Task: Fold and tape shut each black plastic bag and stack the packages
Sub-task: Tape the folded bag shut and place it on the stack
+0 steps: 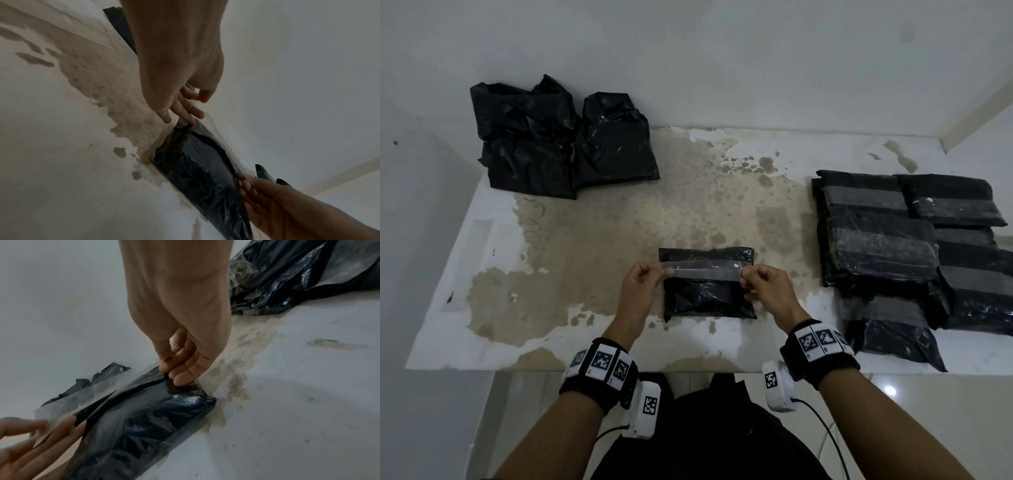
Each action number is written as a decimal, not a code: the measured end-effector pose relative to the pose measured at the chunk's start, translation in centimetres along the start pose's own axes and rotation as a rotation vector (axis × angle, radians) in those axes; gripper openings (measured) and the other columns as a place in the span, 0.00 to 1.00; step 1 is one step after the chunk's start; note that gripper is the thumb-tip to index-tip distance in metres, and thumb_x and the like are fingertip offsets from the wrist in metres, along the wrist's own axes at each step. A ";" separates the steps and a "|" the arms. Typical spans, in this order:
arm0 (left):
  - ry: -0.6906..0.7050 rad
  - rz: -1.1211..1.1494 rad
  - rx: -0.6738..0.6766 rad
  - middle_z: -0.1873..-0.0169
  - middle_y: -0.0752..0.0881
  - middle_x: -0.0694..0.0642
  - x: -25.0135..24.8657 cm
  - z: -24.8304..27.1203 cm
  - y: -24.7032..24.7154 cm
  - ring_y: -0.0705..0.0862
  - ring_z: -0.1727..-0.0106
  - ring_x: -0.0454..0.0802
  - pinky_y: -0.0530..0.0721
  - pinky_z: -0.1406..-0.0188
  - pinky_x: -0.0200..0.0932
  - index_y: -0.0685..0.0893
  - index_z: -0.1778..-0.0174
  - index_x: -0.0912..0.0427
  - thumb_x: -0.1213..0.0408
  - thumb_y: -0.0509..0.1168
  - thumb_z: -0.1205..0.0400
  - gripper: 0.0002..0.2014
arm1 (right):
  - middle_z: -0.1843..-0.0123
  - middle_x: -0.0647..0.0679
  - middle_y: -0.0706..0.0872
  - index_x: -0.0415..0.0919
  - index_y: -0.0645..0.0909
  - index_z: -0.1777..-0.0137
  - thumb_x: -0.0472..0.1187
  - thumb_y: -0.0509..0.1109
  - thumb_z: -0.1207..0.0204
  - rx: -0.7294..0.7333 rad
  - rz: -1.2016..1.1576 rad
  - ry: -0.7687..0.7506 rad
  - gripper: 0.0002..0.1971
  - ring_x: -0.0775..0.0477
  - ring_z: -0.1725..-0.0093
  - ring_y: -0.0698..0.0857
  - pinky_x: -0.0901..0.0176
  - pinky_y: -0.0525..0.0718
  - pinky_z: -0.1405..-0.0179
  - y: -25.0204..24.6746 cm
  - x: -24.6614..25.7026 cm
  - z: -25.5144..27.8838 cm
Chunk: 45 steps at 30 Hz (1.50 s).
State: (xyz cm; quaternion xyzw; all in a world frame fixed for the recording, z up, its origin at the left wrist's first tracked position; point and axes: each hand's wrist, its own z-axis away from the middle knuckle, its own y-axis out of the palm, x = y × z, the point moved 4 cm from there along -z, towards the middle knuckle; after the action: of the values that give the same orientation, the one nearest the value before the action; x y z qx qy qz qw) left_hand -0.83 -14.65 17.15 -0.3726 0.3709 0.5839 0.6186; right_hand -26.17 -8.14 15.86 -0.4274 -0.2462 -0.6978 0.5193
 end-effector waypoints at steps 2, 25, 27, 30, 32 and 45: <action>0.026 -0.026 -0.003 0.69 0.83 0.42 0.2 0.2 -0.3 0.80 0.65 0.35 0.78 0.62 0.31 0.79 0.58 0.58 0.65 0.74 0.19 0.09 | 0.64 0.47 0.86 0.31 0.86 0.50 0.35 0.68 0.14 -0.003 0.015 -0.002 0.08 0.53 0.63 0.84 0.64 0.86 0.64 0.0 -0.3 0.1; 0.199 -0.151 -0.028 0.58 0.88 0.62 2.3 1.0 -1.4 0.86 0.59 0.42 0.83 0.56 0.30 0.83 0.53 0.68 0.70 0.69 0.16 0.04 | 0.66 0.50 0.85 0.38 0.87 0.53 0.34 0.68 0.14 -0.039 -0.009 0.020 0.08 0.57 0.66 0.84 0.66 0.85 0.64 -0.1 -1.3 1.2; 0.198 -0.133 -0.034 0.57 0.89 0.64 2.5 0.7 -1.5 0.87 0.58 0.43 0.85 0.54 0.32 0.83 0.53 0.69 0.71 0.70 0.16 0.04 | 0.66 0.50 0.85 0.39 0.86 0.53 0.34 0.67 0.14 -0.044 -0.014 0.020 0.08 0.58 0.67 0.84 0.67 0.85 0.65 -0.1 -1.3 1.3; 0.219 -0.156 -0.030 0.58 0.89 0.61 2.6 0.8 -1.4 0.87 0.57 0.42 0.85 0.53 0.33 0.83 0.52 0.68 0.71 0.70 0.16 0.04 | 0.67 0.50 0.84 0.38 0.86 0.53 0.33 0.67 0.14 -0.048 -0.023 0.023 0.08 0.59 0.68 0.84 0.67 0.85 0.66 0.0 -1.2 1.5; 0.225 -0.178 -0.030 0.58 0.89 0.58 2.8 0.9 -1.4 0.87 0.58 0.40 0.84 0.55 0.31 0.83 0.53 0.67 0.71 0.70 0.16 0.03 | 0.67 0.50 0.85 0.38 0.86 0.54 0.33 0.67 0.14 -0.052 -0.020 0.022 0.08 0.58 0.67 0.84 0.67 0.86 0.65 0.0 -1.3 1.5; 0.123 -0.262 -0.061 0.58 0.90 0.49 4.3 0.2 -1.4 0.85 0.61 0.32 0.80 0.60 0.26 0.86 0.52 0.59 0.65 0.70 0.16 0.02 | 0.63 0.47 0.86 0.35 0.86 0.50 0.33 0.68 0.14 -0.080 -0.008 0.001 0.06 0.61 0.67 0.85 0.70 0.84 0.66 0.1 -1.6 1.6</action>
State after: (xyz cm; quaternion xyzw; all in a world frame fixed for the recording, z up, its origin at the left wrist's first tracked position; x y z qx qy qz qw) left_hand 0.74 -12.62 13.42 -0.4715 0.3384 0.4854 0.6539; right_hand -25.37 -6.07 15.29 -0.4465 -0.2196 -0.7093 0.4993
